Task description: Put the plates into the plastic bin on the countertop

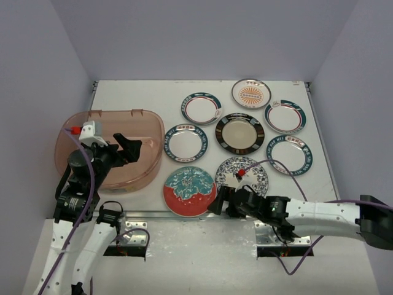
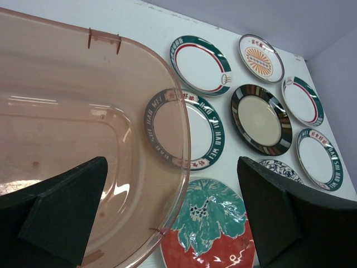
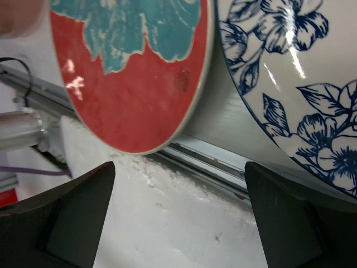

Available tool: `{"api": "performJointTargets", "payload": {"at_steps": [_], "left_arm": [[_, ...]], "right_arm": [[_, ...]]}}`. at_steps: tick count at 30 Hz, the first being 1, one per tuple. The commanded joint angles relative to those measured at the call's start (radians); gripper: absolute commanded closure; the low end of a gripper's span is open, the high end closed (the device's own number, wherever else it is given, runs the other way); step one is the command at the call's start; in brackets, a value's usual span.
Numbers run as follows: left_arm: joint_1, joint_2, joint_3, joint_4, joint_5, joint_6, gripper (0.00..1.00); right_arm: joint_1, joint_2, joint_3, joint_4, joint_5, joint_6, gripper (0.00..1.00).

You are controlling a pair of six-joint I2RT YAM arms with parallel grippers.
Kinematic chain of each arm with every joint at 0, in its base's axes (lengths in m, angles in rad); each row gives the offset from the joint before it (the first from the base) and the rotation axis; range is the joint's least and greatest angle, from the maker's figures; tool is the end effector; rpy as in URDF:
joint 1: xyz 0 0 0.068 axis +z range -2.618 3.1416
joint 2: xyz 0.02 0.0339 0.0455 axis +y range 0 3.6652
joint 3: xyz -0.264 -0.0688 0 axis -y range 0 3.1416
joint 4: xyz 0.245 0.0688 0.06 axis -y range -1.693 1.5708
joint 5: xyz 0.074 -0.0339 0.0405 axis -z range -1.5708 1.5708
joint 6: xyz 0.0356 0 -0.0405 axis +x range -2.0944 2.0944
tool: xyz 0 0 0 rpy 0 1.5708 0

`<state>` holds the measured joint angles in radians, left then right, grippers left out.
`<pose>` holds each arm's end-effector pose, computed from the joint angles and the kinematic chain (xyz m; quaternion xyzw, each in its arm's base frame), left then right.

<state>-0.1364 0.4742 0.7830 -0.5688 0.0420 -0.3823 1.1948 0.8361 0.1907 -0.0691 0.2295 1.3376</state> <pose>0.1050 -0.0159 0.3375 -0.0845 0.7882 -0.1724 0.5847 0.0652 0.1430 0.1388 0.1119 0.8981 0.3622 0.2231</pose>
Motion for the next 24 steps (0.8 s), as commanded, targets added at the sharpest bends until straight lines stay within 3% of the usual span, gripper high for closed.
{"api": "performJointTargets", "payload": {"at_steps": [1,5,9,13,16,19,20,24], "left_arm": [[-0.004,-0.015,-0.003,0.043,0.007,-0.006,0.0],[-0.005,-0.041,-0.007,0.049,0.012,-0.007,0.0],[-0.005,-0.032,-0.005,0.05,0.026,-0.004,0.0],[-0.005,-0.038,-0.007,0.05,0.029,-0.004,0.0],[-0.005,-0.047,-0.007,0.051,0.02,-0.006,0.0],[-0.006,-0.057,-0.008,0.047,0.015,-0.007,0.0],[-0.006,-0.06,-0.008,0.048,0.015,-0.007,0.0],[-0.01,-0.075,-0.01,0.046,-0.003,-0.014,0.0]], "right_arm": [[0.055,0.134,0.002,0.147,0.244,0.139,0.05],[0.056,0.204,-0.013,0.265,0.276,0.143,0.15],[0.057,0.253,0.016,0.285,0.302,0.133,0.22],[0.057,0.315,0.034,0.291,0.328,0.157,0.36],[0.058,0.368,0.037,0.294,0.339,0.198,0.39],[0.062,0.432,0.015,0.372,0.338,0.232,0.47],[0.062,0.451,0.013,0.386,0.335,0.236,0.52],[0.066,0.537,0.036,0.439,0.32,0.252,0.85]]}}
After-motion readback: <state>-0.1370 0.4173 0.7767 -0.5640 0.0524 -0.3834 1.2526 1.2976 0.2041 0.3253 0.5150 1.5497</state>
